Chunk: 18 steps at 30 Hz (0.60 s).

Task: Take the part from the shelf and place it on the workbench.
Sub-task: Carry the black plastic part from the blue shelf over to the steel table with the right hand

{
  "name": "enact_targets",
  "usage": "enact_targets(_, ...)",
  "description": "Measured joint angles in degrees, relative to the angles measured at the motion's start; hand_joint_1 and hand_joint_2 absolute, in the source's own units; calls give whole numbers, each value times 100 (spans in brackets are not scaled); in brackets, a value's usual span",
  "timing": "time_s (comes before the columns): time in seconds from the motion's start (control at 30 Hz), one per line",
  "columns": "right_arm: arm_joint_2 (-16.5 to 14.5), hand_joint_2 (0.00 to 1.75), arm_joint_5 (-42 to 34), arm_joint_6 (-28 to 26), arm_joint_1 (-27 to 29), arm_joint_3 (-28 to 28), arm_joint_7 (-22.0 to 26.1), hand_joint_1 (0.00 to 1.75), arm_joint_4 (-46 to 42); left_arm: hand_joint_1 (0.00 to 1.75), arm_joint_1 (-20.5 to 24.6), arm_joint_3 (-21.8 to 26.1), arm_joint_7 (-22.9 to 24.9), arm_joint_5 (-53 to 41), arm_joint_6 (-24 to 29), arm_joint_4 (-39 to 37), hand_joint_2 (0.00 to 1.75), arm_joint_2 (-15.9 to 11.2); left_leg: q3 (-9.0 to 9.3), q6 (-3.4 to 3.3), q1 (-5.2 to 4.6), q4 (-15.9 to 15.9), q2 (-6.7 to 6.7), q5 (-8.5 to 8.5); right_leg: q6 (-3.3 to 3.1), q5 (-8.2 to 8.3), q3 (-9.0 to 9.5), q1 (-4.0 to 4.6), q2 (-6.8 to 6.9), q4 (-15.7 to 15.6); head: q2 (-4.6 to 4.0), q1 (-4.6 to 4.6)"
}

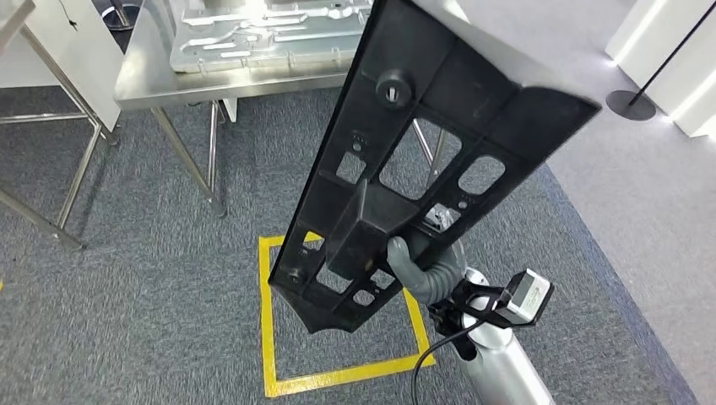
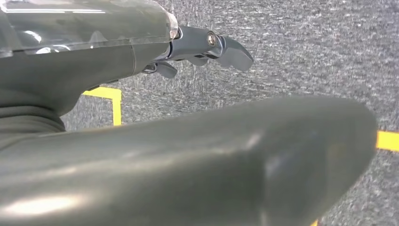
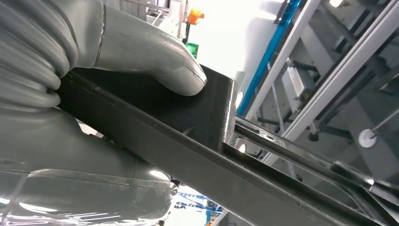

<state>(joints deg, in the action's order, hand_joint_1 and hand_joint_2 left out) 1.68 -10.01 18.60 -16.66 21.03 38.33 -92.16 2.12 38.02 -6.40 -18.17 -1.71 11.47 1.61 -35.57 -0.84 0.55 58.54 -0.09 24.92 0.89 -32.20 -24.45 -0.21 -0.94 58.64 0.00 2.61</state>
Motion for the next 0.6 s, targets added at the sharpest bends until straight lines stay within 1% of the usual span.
enact_targets(0.03, -2, 175, 1, 1, -9, 1, 2, 175, -7, 0, 0, 3, -4, 2, 1, -1, 0, 0, 104, -28, 18, -72, -3, 30, 33, 98, -170, -5, 10, 290, 0, -1)
enact_targets(0.07, -3, 175, 3, 2, -15, 1, 3, 175, -11, 0, 0, 7, -8, 6, 4, -1, 0, 1, 219, -45, 35, -148, -5, 62, 58, 141, -407, -15, 21, 639, 0, -1)
enact_targets(0.1, -4, 175, 4, 2, -15, 2, 4, 175, -7, 0, -3, 12, -11, 9, 7, -2, 0, 1, 329, -58, 41, -214, -7, 105, 81, 101, -682, -29, 31, 976, 0, -1)
enact_targets(0.13, -3, 175, 5, 3, -13, 1, 4, 175, 0, 0, -6, 16, -11, 11, 10, -2, 0, 0, 440, -63, 49, -268, -10, 156, 102, -52, -964, -44, 34, 1241, 0, -1)
enact_targets(0.17, -3, 175, 7, 3, -6, 1, 3, 175, 9, 0, -12, 19, -12, 14, 13, -2, 0, 1, 555, -58, 59, -312, -16, 217, 122, -248, -1211, -60, 37, 1398, 0, -1)
enact_targets(0.2, -2, 175, 7, 2, -2, 0, 2, 175, 15, 0, -20, 21, -12, 16, 14, -2, 0, 1, 676, -44, 73, -343, -24, 290, 145, -421, -1397, -74, 43, 1419, -1, -1)
enact_targets(0.23, -2, 175, 7, 2, -1, -1, 1, 175, 20, 0, -27, 22, -12, 18, 15, -2, 0, 1, 801, -25, 90, -362, -34, 372, 165, -493, -1517, -86, 52, 1308, -1, -1)
enact_targets(0.27, -2, 175, 7, 2, -1, -1, 1, 175, 23, 0, -31, 22, -12, 20, 15, -2, 0, 1, 929, 0, 109, -371, -42, 463, 176, -385, -1571, -96, 65, 1069, 0, -1)
enact_targets(0.3, -2, 175, 7, 2, 1, -1, 1, 175, 27, 0, -38, 24, -12, 21, 16, -2, 0, 1, 1038, 28, 123, -380, -47, 560, 178, -59, -1587, -105, 88, 743, 0, -2)
enact_targets(0.33, -1, 175, 8, 2, 6, -2, 0, 175, 39, 0, -42, 25, -12, 21, 17, -3, 0, 1, 1150, 60, 128, -367, -51, 663, 163, 425, -1603, -103, 119, 390, 0, -2)
enact_targets(0.37, 0, 175, 9, 2, 11, -2, -9, 175, 51, 0, -45, 27, -12, 22, 21, -4, 0, 1, 1230, 102, 123, -368, -52, 757, 134, 839, -1611, -94, 143, 146, 0, -1)
enact_targets(0.4, 1, 175, 11, 2, 14, -3, -25, 175, 61, 0, -44, 31, -11, 23, 26, -4, 0, 0, 1299, 150, 115, -394, -49, 838, 95, 1130, -1619, -79, 152, 10, -1, -1)
enact_targets(0.43, 1, 175, 11, 1, 6, -5, -44, 175, 67, 0, -36, 36, -12, 23, 35, -4, 0, -1, 1367, 198, 110, -385, -43, 871, 47, 1231, -1618, -66, 142, -35, -1, 0)
enact_targets(0.47, 0, 175, 9, 1, -11, -7, -64, 175, 65, 0, -21, 43, -14, 24, 44, -3, 0, -2, 1396, 246, 111, -360, -37, 855, -4, 1165, -1573, -60, 117, -14, -1, 0)
enact_targets(0.5, -4, 175, 5, -1, -30, -9, -83, 175, 58, 0, -4, 53, -17, 25, 50, -3, 0, -2, 1396, 280, 121, -254, -28, 809, -55, 1114, -1507, -62, 95, -33, -1, -1)
enact_targets(0.53, -8, 175, -2, -4, -50, -10, -100, 175, 55, 0, 15, 61, -20, 25, 56, -3, 0, 0, 1321, 302, 131, -26, -23, 743, -102, 1062, -1424, -65, 84, -62, 0, -1)
enact_targets(0.57, -12, 175, -8, -8, -64, -11, -119, 175, 52, 0, 33, 71, -23, 24, 59, -3, 0, 2, 1167, 313, 137, 275, -22, 725, -143, 1009, -1337, -64, 77, -81, 0, -1)
enact_targets(0.6, -16, 175, -12, -13, -69, -11, -142, 175, 50, 0, 40, 80, -25, 23, 60, -4, 0, 4, 942, 314, 137, 630, -20, 788, -173, 953, -1257, -59, 70, -96, 0, -1)
